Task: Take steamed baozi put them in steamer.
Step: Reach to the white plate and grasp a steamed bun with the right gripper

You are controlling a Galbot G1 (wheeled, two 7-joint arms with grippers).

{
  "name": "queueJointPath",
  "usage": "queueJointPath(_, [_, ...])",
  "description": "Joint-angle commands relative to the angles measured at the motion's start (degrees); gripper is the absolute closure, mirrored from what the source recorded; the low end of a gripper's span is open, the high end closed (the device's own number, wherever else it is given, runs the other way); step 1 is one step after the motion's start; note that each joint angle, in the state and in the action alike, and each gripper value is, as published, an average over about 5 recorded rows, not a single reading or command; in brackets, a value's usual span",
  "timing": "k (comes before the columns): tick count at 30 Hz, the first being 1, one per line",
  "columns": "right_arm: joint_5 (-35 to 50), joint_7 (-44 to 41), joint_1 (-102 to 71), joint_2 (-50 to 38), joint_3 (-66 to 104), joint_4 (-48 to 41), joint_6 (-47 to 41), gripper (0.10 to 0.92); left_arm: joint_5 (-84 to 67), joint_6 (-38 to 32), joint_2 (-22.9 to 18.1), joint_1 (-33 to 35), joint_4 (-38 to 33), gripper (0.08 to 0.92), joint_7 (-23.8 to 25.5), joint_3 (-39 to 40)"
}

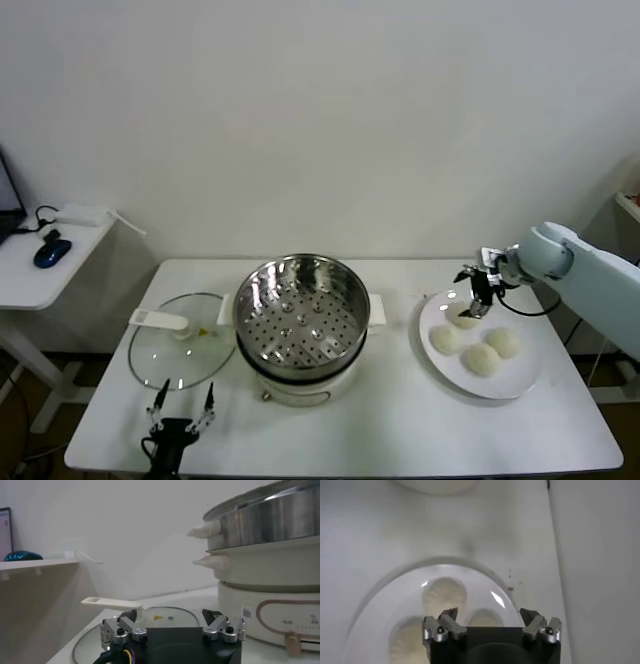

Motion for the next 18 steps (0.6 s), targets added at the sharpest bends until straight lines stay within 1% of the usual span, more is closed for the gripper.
queueJointPath(1, [-3.4, -5.8, 4.9, 8.1, -6.8, -13.2, 4.6, 0.203, -0.1, 0.0, 0.0, 0.1, 0.3, 0.177, 0.1, -0.3])
queueJointPath(6, [-9.4, -7.6, 2.9, 11.8, -5.6, -19.1, 9.6, 0.203, -0.1, 0.1, 0.0, 0.1, 0.4, 0.177, 0.2, -0.4])
queueJointPath(11, [-13.1, -7.7, 1.0, 14.2, -3.5, -22.4, 10.4, 0.203, 0.0, 0.0, -0.1, 0.2, 0.6, 0.177, 0.4, -0.6])
queueJointPath(18, [-15.8, -7.3, -1.8, 15.3, -0.7, -25.0, 10.3, 0.203, 0.1, -0.3, 0.3, 0.0, 1.3, 0.177, 0.6, -0.9])
